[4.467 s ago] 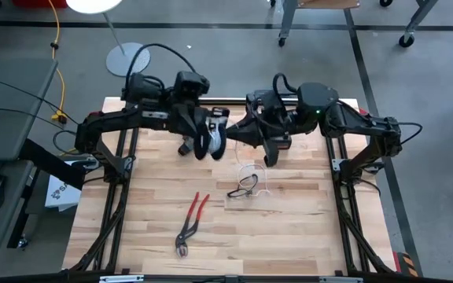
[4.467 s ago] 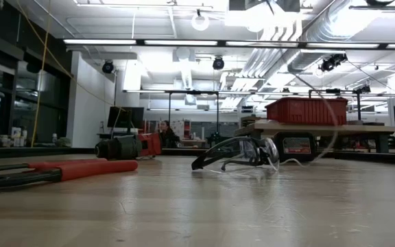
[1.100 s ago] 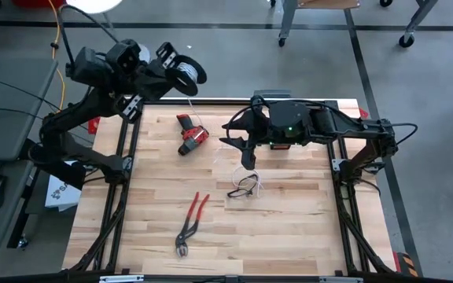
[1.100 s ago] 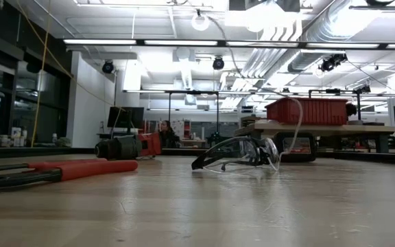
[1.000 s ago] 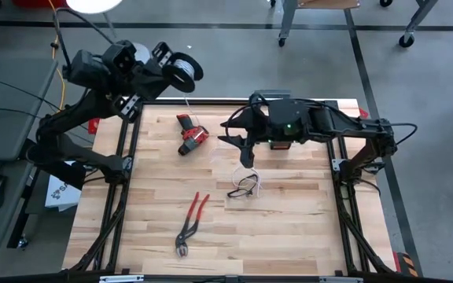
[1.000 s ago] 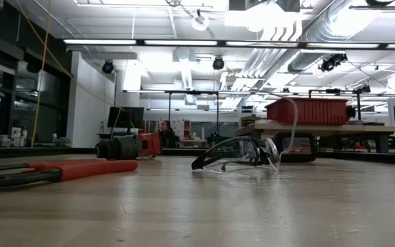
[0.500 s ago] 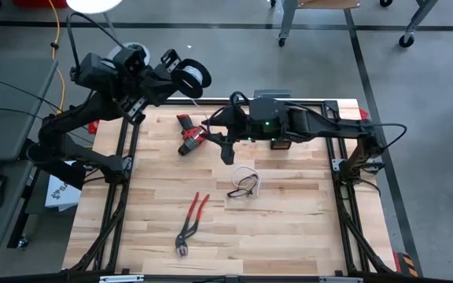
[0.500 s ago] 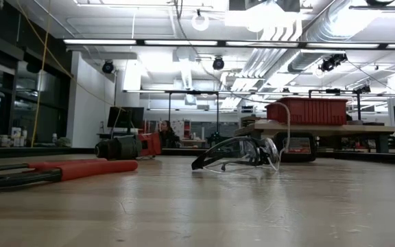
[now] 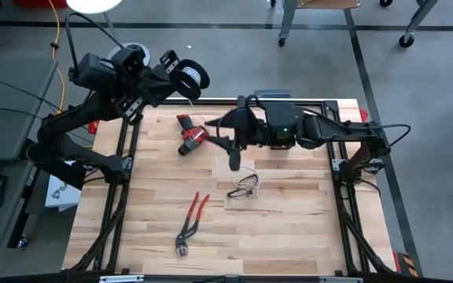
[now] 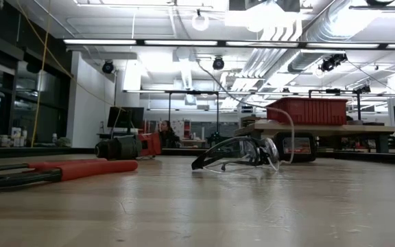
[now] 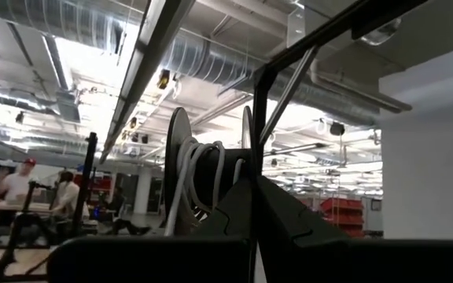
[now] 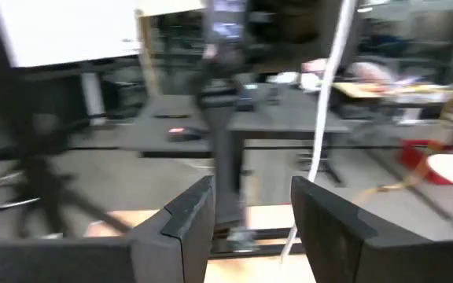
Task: Coil cords
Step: Coil the white wire onto the black spool
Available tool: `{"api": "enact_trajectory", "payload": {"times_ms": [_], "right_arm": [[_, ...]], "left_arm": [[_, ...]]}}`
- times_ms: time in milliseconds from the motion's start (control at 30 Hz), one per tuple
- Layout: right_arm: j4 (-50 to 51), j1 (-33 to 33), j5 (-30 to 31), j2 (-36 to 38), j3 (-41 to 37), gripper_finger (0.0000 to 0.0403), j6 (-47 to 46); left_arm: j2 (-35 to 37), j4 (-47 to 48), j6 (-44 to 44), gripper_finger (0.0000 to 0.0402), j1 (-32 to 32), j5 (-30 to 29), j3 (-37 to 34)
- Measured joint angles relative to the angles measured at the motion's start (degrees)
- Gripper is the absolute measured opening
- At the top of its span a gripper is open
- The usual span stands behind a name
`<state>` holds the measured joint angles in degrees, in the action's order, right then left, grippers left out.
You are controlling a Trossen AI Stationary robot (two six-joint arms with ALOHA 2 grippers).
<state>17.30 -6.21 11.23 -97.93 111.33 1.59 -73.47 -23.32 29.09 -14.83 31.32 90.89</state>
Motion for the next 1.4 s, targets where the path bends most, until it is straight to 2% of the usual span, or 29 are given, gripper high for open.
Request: {"api": "enact_trajectory", "payload": {"times_ms": [100,233,367,500,667,800,1033,1400], "right_arm": [[-0.2,0.3,3.8,-0.2,0.0,0.0161,0.4],[-1.1,0.6,4.3,-0.3,0.0,0.0161,0.5],[-3.9,0.4,0.9,-0.3,0.0,0.0161,1.4],[-7.1,-0.3,1.0,-0.2,0.0,0.0161,4.2],[-6.0,-0.1,6.6,-0.2,0.0,0.0161,4.4],[-2.6,1.1,10.4,-0.2,0.0,0.0161,0.9],[-1.6,1.8,3.0,-0.2,0.0,0.0161,-1.9],[1.2,2.2,2.1,-1.9,0.0,0.0148,-6.2]], "left_arm": [[-0.3,-0.1,0.7,0.0,0.2,0.0,0.0],[-0.4,0.0,0.7,0.0,0.5,-0.1,0.0],[-0.3,-0.1,0.7,0.0,0.6,-0.2,0.0],[-0.3,0.0,0.7,0.0,0.6,-0.2,0.0],[-0.3,0.0,0.7,0.0,0.6,-0.4,0.0],[-0.3,-0.1,0.7,0.0,0.6,-0.5,0.0],[-0.3,-0.1,0.7,0.0,0.6,-0.6,0.0],[-0.5,0.0,1.8,0.0,0.7,-0.9,0.0]]}}
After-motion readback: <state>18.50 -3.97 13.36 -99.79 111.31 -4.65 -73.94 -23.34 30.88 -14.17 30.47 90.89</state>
